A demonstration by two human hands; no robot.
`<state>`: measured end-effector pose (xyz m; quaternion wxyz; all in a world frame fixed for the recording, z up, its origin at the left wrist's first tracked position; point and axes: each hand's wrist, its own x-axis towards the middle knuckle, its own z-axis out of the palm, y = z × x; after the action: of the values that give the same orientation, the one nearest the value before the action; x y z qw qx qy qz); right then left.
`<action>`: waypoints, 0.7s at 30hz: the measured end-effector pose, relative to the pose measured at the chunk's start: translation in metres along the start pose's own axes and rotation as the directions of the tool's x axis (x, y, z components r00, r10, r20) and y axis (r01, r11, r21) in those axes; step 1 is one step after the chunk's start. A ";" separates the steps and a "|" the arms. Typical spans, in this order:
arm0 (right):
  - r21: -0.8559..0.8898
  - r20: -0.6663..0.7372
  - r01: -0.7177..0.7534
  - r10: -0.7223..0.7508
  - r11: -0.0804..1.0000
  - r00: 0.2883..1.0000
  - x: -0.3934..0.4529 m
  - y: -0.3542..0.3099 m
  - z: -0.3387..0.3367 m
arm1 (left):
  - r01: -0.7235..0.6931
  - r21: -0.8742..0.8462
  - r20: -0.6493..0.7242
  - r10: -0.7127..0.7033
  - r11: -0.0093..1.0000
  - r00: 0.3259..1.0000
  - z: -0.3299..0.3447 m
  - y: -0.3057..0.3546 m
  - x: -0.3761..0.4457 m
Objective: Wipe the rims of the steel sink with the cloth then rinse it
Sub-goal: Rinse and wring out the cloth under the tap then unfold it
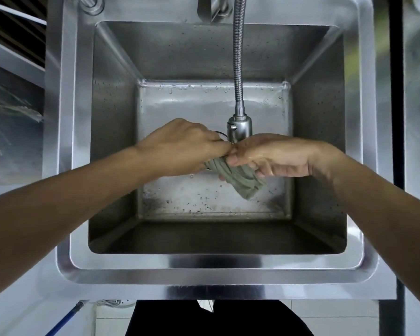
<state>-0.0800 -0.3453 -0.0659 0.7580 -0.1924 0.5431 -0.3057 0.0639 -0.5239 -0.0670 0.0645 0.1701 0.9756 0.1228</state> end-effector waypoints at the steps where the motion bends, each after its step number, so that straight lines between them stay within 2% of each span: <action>1: 0.076 0.113 -0.026 0.018 0.997 0.993 0.004 0.004 -0.005 | -0.062 0.035 -0.125 0.066 0.997 0.990 0.006 0.000 -0.004; 2: 0.133 0.227 -0.054 0.022 0.990 0.974 0.007 0.009 -0.009 | -0.095 0.075 -0.189 0.108 0.993 0.976 0.010 0.002 -0.007; 4: 0.172 0.391 -0.104 0.029 0.980 0.920 0.014 0.018 -0.012 | -0.096 0.166 -0.223 0.132 0.981 0.966 0.018 0.002 -0.012; 7: 0.139 0.421 -0.148 0.077 0.979 0.904 0.021 0.020 -0.008 | -0.061 0.252 -0.230 0.122 0.966 0.966 0.023 0.006 -0.016; 10: -0.074 0.325 -0.220 0.232 0.973 0.917 0.025 0.015 0.003 | -0.058 0.296 -0.219 0.127 0.954 0.967 0.027 0.010 -0.014; 12: -0.359 0.124 -0.267 0.329 0.894 0.936 0.028 0.008 0.012 | -0.015 0.325 -0.172 0.075 0.946 0.982 0.035 0.013 -0.012; 13: -0.528 -0.035 -0.289 0.320 0.799 0.947 0.030 0.005 0.016 | 0.039 0.312 -0.139 0.005 0.949 0.990 0.036 0.017 -0.010; 15: -0.777 -0.310 -0.330 0.130 0.536 0.942 0.035 0.001 0.026 | 0.241 0.187 0.031 -0.251 0.952 0.967 0.035 0.025 -0.004; 16: -0.855 -0.375 -0.335 -0.027 0.395 0.927 0.037 0.000 0.030 | 0.396 0.094 0.170 -0.407 0.913 0.898 0.033 0.029 0.000; 17: -0.906 -0.386 -0.337 -0.177 0.256 0.905 0.038 0.000 0.033 | 0.553 -0.031 0.301 -0.520 0.832 0.799 0.032 0.032 0.005; 18: -0.930 -0.365 -0.331 -0.295 0.158 0.883 0.039 0.002 0.034 | 0.661 -0.167 0.407 -0.559 0.732 0.722 0.031 0.033 0.009; 19: -0.941 -0.333 -0.326 -0.384 0.087 0.861 0.039 0.006 0.035 | 0.718 -0.295 0.492 -0.544 0.630 0.680 0.032 0.034 0.013; 21: -0.956 -0.257 -0.295 -0.504 0.006 0.825 0.041 0.019 0.033 | 0.792 -0.498 0.662 -0.437 0.353 0.610 0.032 0.034 0.014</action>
<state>-0.0348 -0.3605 -0.0956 0.1781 -0.6127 0.7672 0.0661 0.0673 -0.4810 -0.0902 0.3777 -0.2430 0.7757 0.4433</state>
